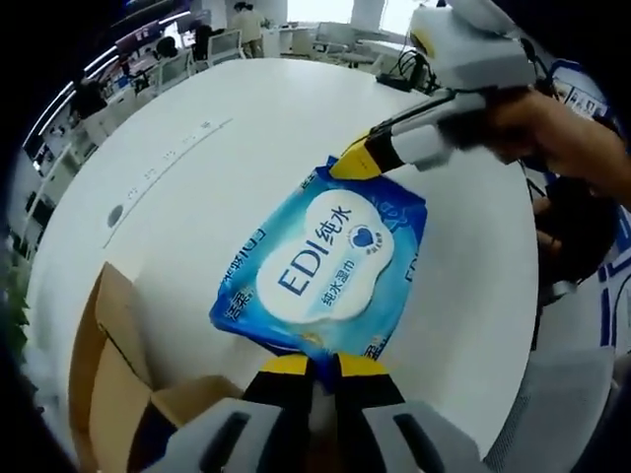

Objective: Operate the shoe box by opening the lid, removing the specified soft item, and placing it in the target area until the item is outside and the box remains undamaged.

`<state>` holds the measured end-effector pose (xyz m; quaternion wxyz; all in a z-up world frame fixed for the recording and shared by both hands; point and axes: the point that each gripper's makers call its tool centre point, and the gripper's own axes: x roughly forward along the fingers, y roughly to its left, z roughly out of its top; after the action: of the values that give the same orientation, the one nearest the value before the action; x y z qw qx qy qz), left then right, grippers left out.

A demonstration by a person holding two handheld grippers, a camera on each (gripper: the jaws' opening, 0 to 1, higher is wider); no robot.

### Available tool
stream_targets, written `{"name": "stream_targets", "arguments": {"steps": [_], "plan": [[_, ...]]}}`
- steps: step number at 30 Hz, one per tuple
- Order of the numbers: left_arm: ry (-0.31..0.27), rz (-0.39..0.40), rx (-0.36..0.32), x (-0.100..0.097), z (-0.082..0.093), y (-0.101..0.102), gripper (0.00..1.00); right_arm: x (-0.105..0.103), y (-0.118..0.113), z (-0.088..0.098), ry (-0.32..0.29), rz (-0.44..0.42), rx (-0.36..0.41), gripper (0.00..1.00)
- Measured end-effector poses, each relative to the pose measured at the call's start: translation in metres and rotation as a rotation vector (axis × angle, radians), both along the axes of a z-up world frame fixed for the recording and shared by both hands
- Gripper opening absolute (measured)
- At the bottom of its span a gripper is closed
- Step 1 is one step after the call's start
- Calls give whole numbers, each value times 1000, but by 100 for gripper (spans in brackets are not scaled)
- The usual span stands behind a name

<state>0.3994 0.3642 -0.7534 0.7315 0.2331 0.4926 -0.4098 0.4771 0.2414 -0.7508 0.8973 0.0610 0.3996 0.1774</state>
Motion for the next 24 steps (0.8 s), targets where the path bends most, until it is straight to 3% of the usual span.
{"name": "stream_targets", "arguments": {"steps": [4, 9, 12, 24], "plan": [[-14, -9, -11, 1, 7, 2, 15, -1, 1, 3, -23, 22, -9, 11], [-28, -6, -73, 3, 23, -1, 24, -4, 3, 12, -60, 62, -37, 19], [-51, -2, -136, 4, 34, -7, 28, -6, 3, 19, -75, 73, -33, 22], [-77, 18, -273, -3, 71, -13, 39, -21, 2, 56, -150, 132, -60, 30]]}}
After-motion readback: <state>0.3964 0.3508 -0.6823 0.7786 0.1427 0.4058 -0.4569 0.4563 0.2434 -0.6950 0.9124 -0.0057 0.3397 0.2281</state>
